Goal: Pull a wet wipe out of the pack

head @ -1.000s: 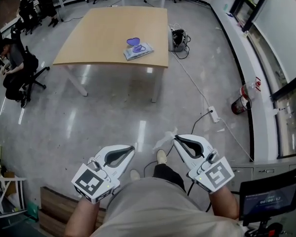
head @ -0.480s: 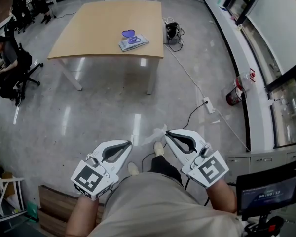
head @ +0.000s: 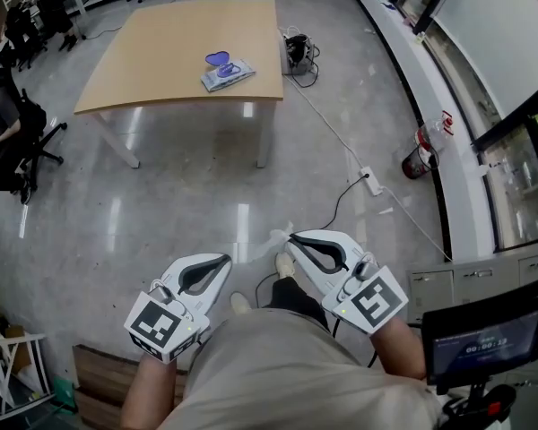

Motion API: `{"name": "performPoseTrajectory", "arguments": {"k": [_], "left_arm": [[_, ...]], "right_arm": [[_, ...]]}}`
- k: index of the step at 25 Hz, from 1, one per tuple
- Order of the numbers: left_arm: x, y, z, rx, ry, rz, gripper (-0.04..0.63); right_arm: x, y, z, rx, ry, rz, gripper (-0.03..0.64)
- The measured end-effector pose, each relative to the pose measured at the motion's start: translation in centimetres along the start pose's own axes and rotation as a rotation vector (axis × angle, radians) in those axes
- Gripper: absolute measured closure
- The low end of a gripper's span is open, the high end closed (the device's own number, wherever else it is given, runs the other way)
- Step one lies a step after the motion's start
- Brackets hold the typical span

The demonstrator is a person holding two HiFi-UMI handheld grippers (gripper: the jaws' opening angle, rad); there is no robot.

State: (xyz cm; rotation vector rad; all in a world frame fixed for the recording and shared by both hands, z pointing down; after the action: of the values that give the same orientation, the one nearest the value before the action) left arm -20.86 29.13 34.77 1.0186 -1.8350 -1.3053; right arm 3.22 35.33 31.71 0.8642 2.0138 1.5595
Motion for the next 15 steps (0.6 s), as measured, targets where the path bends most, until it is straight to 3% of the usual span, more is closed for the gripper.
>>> {"name": "performPoseTrajectory", "arguments": {"k": [15], "left_arm": [[0.8, 0.1, -0.4, 0.02, -0.005, 0.007, 0.589]], "right_arm": [[-0.1, 0.0, -1.3, 0.0, -0.024, 0.018, 0.612]]}}
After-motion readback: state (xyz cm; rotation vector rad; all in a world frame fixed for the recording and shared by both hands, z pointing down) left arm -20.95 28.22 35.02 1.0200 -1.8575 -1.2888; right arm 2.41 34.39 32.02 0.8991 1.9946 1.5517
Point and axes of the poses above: the fingertips, and each gripper's own axes: z backward along the fingers, x to its left, y out of its underside, the point moved 10 cm from there along z, backward along the fingers, and after that the axes turned 9 degrees about -y, right-handed, at the moved point
